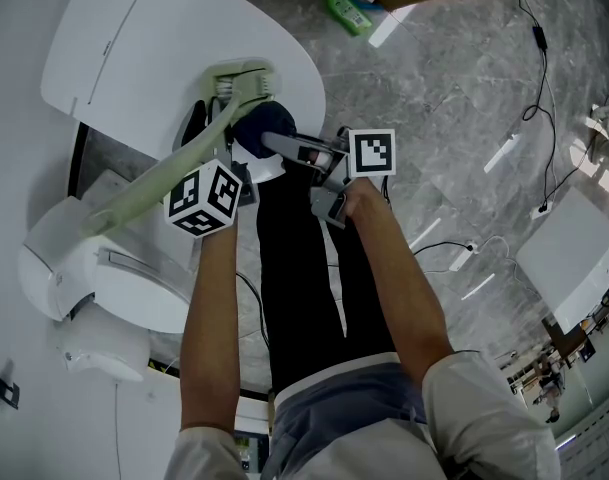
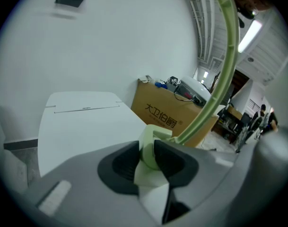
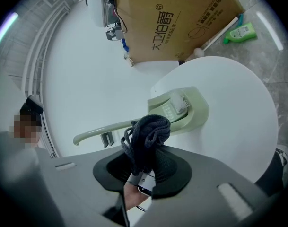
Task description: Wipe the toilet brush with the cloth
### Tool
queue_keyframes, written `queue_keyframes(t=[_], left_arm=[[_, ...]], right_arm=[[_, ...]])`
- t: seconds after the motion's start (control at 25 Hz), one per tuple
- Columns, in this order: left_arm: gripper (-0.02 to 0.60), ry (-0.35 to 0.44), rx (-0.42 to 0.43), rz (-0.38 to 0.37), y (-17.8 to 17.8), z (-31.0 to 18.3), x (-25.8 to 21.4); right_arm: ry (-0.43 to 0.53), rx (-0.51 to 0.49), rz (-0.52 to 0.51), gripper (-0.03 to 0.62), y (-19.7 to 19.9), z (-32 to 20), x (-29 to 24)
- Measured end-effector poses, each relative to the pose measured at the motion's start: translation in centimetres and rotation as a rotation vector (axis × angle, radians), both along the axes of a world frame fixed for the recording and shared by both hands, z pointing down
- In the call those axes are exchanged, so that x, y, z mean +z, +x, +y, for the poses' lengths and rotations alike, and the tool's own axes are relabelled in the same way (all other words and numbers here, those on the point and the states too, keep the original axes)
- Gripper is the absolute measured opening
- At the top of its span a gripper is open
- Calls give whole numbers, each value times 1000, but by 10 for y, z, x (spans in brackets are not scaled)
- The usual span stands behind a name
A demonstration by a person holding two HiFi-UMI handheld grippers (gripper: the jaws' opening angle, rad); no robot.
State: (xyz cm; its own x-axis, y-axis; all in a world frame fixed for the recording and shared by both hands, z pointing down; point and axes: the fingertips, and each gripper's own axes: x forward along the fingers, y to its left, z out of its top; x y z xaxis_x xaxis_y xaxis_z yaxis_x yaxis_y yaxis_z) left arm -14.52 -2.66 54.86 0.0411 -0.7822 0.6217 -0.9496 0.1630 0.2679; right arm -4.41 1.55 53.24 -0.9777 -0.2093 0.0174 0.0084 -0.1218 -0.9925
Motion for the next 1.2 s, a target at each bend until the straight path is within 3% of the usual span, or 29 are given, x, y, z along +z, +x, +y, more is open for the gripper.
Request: queue_keyframes(t=[0.28, 0.52, 0.76, 1.2], left_arm=[[0, 8, 4, 1, 1, -1, -2], [0, -1, 6, -4, 1, -1, 1], [0, 30, 29, 8, 8, -8, -6], [0, 7, 14, -3, 3, -3, -2]], right_arm=[[15, 19, -22, 86, 1, -6, -6], [-6, 99, -66, 86, 5, -28, -7], [-14, 72, -43, 86, 1, -26, 5], [-58, 94, -40, 87, 6, -21, 19]])
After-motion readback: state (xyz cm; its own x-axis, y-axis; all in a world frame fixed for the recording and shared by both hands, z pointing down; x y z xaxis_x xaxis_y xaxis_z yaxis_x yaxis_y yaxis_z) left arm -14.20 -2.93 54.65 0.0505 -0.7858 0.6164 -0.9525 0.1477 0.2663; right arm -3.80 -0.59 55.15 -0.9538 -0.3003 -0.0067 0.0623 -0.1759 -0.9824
